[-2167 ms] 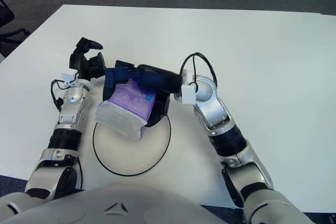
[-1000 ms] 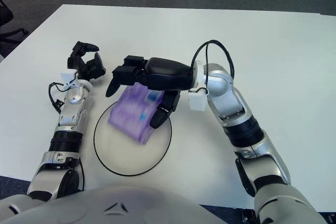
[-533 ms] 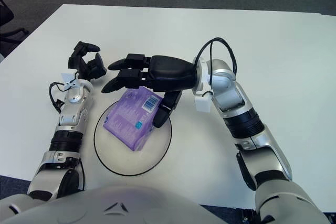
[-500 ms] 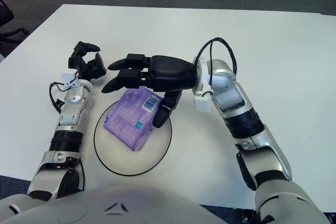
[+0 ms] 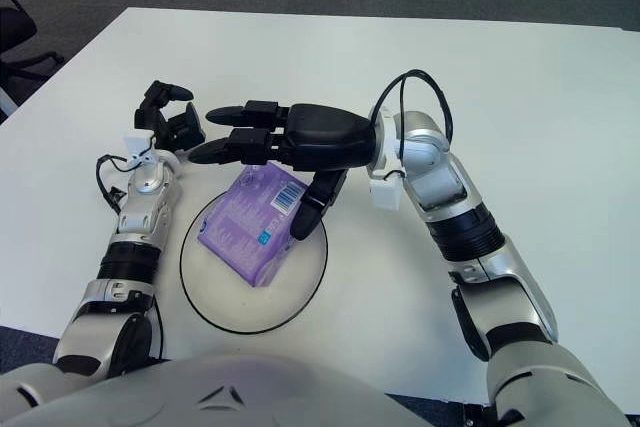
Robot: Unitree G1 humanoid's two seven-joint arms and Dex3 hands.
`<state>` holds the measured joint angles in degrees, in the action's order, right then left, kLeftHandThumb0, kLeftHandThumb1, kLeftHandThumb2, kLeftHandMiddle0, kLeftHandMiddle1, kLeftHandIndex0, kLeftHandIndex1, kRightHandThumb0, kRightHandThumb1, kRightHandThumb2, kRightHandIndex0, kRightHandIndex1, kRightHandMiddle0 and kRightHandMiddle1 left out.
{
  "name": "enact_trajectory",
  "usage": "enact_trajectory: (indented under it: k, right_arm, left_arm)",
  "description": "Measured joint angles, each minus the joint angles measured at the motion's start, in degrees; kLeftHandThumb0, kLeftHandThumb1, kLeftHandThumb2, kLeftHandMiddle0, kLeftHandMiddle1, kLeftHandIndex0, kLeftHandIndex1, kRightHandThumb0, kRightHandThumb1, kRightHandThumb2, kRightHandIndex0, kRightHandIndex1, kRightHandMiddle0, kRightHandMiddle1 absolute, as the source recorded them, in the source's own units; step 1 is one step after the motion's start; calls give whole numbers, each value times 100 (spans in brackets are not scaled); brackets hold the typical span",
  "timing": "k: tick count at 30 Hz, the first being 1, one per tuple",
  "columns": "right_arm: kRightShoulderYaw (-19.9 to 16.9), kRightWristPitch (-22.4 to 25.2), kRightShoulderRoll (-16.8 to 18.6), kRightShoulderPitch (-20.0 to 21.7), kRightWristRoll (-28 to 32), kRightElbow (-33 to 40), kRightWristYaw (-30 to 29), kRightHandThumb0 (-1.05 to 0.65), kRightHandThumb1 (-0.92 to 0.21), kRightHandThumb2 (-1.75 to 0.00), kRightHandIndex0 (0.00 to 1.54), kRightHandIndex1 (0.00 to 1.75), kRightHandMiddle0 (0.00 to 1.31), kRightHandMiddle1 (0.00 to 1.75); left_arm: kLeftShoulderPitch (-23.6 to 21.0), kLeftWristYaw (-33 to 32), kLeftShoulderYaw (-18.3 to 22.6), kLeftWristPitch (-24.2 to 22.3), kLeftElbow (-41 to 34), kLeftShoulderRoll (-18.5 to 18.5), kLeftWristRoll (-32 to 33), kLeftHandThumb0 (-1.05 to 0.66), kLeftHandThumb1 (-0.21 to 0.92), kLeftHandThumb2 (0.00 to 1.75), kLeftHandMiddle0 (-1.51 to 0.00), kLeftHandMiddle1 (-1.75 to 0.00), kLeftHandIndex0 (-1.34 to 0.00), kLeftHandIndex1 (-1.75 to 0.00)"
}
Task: Put the tissue paper into the plate.
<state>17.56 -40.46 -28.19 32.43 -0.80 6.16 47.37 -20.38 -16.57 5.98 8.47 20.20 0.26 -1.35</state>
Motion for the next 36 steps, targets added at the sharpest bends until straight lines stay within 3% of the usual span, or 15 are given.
enact_trajectory:
  k: [5,12,16,22,31,36]
  right_arm:
    - [-62,172,-193,27,-19,-1,19,-87,-86,-32,0,0,0,20]
    - [-324,331,-392,366,-209,-545,-37,-86,-91,-40,1,0,0,9]
    - [-594,511,-420,348,-674,-638,-487,-86,-92,-47,5,2,0,5]
    - [-917,640,-404,92,-1413,-678,-1334,-89,-91,-43,8,3,0,4]
    - [-1165,846,-411,22,-1635,-1080,-1985,-88,-84,-39,12,5,0,16]
    - [-1277,1213,-416,-59,-1844,-1079,-2291,-95,-88,-37,14,5,0,21]
  left_arm:
    - [40,-53,1,37,-87,-1,1,-48,32,132,-127,-175,-62,-175]
    - [3,937,45,423,70,33,597,-48,34,129,-128,-175,-60,-175]
    - [-32,1185,86,649,159,39,742,-47,35,128,-130,-175,-59,-175]
    - [-42,1187,94,867,241,79,671,-47,35,127,-130,-175,-59,-175]
    - [-42,879,47,1165,282,126,234,-47,35,127,-131,-175,-58,-175]
    - [-38,790,-41,1295,277,153,6,-47,35,127,-130,-175,-58,-175]
